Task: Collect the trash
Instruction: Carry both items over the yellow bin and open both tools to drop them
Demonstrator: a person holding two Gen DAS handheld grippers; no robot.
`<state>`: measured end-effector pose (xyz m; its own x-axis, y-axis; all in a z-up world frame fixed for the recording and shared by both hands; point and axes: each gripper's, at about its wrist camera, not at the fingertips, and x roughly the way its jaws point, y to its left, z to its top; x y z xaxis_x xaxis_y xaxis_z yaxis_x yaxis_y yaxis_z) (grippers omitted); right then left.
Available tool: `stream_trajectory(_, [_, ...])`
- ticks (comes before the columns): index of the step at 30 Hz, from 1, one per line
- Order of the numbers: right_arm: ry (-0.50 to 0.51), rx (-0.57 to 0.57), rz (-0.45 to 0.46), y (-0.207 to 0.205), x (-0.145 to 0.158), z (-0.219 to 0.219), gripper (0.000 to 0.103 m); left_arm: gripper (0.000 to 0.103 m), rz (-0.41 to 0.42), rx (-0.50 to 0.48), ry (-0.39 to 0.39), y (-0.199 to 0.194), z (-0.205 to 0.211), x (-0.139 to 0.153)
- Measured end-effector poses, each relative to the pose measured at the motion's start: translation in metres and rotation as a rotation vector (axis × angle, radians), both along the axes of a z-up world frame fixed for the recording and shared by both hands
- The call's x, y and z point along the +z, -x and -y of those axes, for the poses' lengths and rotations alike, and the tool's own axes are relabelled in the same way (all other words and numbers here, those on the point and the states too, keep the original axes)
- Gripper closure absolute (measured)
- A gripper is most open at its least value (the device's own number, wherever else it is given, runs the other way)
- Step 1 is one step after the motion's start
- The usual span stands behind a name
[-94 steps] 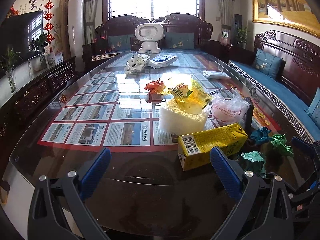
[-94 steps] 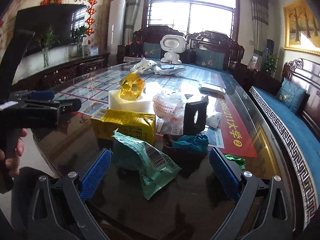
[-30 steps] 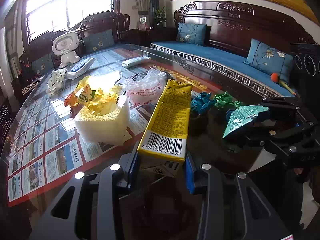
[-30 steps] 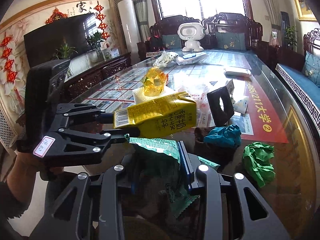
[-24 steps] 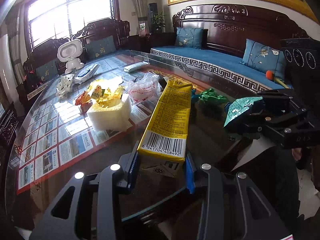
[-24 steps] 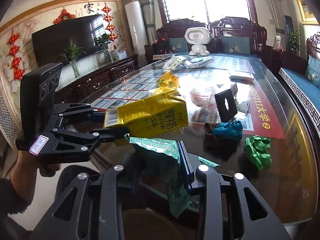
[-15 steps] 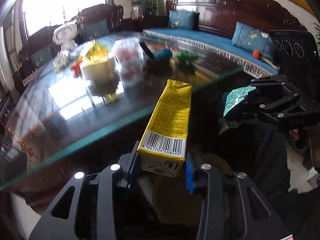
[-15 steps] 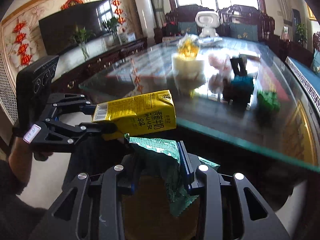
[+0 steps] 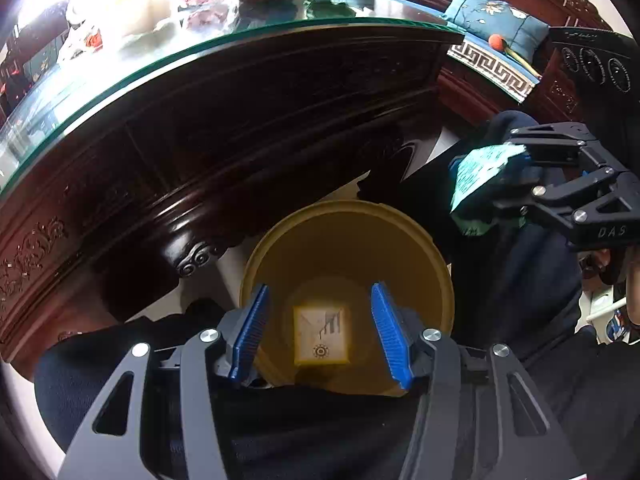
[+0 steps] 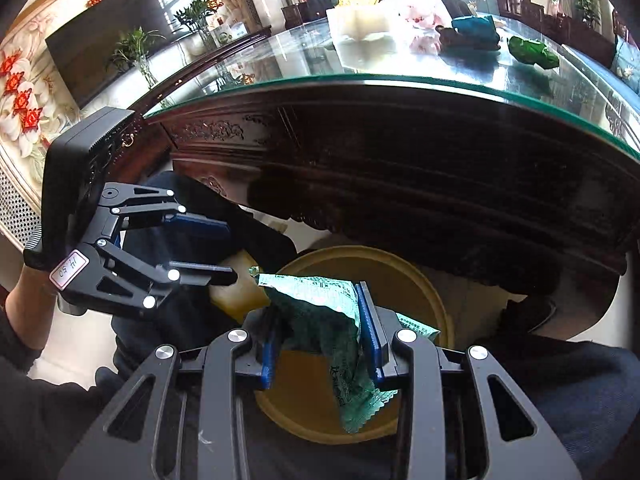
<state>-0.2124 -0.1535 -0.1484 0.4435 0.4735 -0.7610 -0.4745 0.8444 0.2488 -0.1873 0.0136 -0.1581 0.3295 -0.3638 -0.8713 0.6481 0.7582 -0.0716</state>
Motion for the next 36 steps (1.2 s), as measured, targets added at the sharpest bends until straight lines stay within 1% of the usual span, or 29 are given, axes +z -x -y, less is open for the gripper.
stream_trajectory(6, [0.014,0.029,-0.014,-0.005,-0.006,-0.009,0.069,0.05,0.031,0.0,0.003,-0.002,0.004,0.005])
stream_trajectory(9, [0.016,0.052,-0.023,-0.009,-0.01,-0.015,0.068,0.05,0.027,0.001,-0.004,-0.004,0.005,0.006])
stream_trajectory(11, [0.029,0.069,-0.031,-0.01,-0.013,-0.019,0.061,0.05,0.031,0.0,-0.018,-0.005,0.008,0.006])
stream_trajectory(12, [0.041,0.073,-0.033,-0.01,-0.015,-0.02,0.054,0.05,0.03,0.0,-0.024,-0.006,0.009,0.005])
stream_trajectory(14, [0.064,0.082,-0.036,-0.011,-0.017,-0.022,0.051,0.05,0.027,0.003,-0.033,-0.008,0.009,0.004])
stream_trajectory(17, [0.063,0.085,-0.052,-0.012,-0.02,-0.022,0.049,0.05,0.026,0.01,-0.038,-0.01,0.007,0.003])
stream_trajectory(18, [0.061,0.088,-0.059,-0.013,-0.021,-0.021,0.045,0.05,0.028,0.012,-0.04,-0.011,0.007,0.002])
stream_trajectory(19, [0.063,0.091,-0.06,-0.012,-0.021,-0.021,0.037,0.05,0.03,0.012,-0.042,-0.012,0.007,0.003])
stream_trajectory(20, [0.064,0.092,-0.053,-0.012,-0.019,-0.021,0.034,0.05,0.031,0.012,-0.044,-0.012,0.007,0.002])
stream_trajectory(21, [0.066,0.093,-0.044,-0.011,-0.019,-0.02,0.029,0.05,0.033,0.011,-0.046,-0.013,0.008,0.002])
stream_trajectory(26, [0.058,0.106,-0.013,-0.009,-0.01,-0.019,0.028,0.048,0.045,0.005,-0.044,-0.016,0.01,0.005])
stream_trajectory(30, [0.038,0.111,0.05,-0.008,0.002,-0.017,0.028,0.047,0.084,0.03,-0.017,-0.023,0.009,0.017])
stream_trajectory(31, [0.033,0.107,0.071,-0.008,0.005,-0.016,0.025,0.046,0.101,0.046,-0.005,-0.026,0.008,0.023])
stream_trajectory(33, [0.014,0.095,0.126,-0.009,0.016,-0.014,0.02,0.039,0.146,0.081,0.03,-0.033,0.004,0.039])
stream_trajectory(34, [0.008,0.089,0.158,-0.01,0.023,-0.013,0.017,0.034,0.175,0.103,0.052,-0.037,0.002,0.049])
stream_trajectory(35, [0.007,0.08,0.187,-0.012,0.029,-0.012,0.013,0.03,0.2,0.123,0.072,-0.041,0.0,0.058])
stream_trajectory(36, [0.005,0.068,0.227,-0.014,0.037,-0.011,0.012,0.029,0.23,0.145,0.095,-0.046,-0.002,0.068])
